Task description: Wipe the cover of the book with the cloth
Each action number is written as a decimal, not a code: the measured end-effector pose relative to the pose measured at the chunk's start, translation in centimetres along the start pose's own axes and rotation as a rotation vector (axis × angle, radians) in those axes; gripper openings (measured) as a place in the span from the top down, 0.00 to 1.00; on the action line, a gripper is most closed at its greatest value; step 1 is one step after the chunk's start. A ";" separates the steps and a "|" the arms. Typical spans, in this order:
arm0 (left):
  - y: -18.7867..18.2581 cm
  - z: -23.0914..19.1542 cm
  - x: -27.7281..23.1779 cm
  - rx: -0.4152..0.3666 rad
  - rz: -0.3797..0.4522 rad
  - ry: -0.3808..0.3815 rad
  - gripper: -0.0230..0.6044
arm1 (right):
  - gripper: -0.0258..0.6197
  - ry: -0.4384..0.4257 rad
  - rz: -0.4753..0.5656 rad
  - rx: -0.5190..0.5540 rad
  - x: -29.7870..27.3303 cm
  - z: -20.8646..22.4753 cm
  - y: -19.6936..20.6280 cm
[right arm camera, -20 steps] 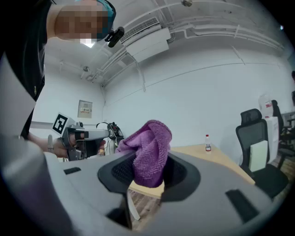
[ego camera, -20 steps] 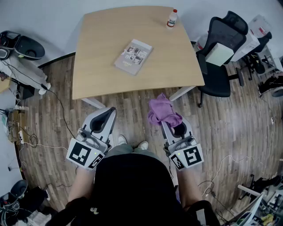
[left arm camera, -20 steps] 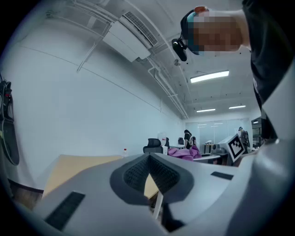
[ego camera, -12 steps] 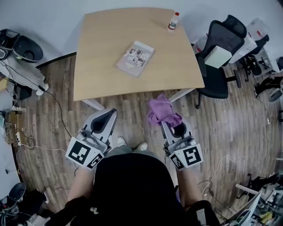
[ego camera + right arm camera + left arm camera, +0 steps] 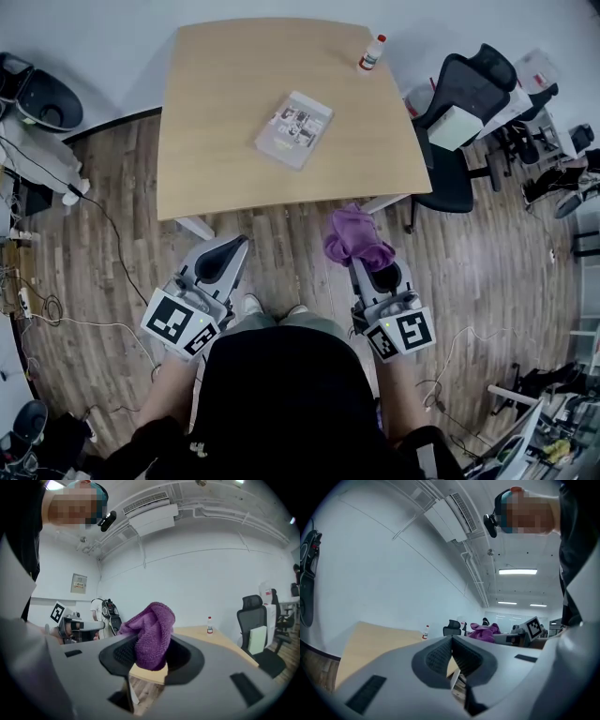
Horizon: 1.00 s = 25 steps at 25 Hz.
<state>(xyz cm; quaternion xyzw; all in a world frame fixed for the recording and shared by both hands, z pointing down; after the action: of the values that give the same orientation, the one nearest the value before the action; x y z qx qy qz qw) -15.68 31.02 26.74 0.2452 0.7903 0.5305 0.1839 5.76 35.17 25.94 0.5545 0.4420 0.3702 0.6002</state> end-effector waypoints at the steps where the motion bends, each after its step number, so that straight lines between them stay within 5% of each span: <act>1: 0.2 -0.6 0.1 0.010 -0.007 -0.002 0.93 | 0.71 0.008 -0.005 -0.002 -0.2 0.0 0.1; 11: 0.9 -5.2 -1.8 0.098 -0.049 -0.060 0.93 | 0.71 0.067 -0.053 -0.047 -2.8 3.5 1.8; 25: 0.2 -9.4 -14.9 0.088 -0.085 -0.212 0.93 | 0.71 -0.075 -0.104 -0.071 -13.0 17.1 3.4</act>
<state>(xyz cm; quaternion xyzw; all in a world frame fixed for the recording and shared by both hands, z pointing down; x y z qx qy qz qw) -8.73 15.35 30.90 0.2740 0.7986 0.4581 0.2781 17.68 17.65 30.77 0.5227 0.4339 0.3327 0.6541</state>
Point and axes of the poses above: the fingertips, and each gripper's own axes: x backward along the fingers, z to its right, y out of its underside, the point moved 2 cm from there along x, backward along the fingers, and after that the axes turned 6 degrees about x, right-handed, at the moved point
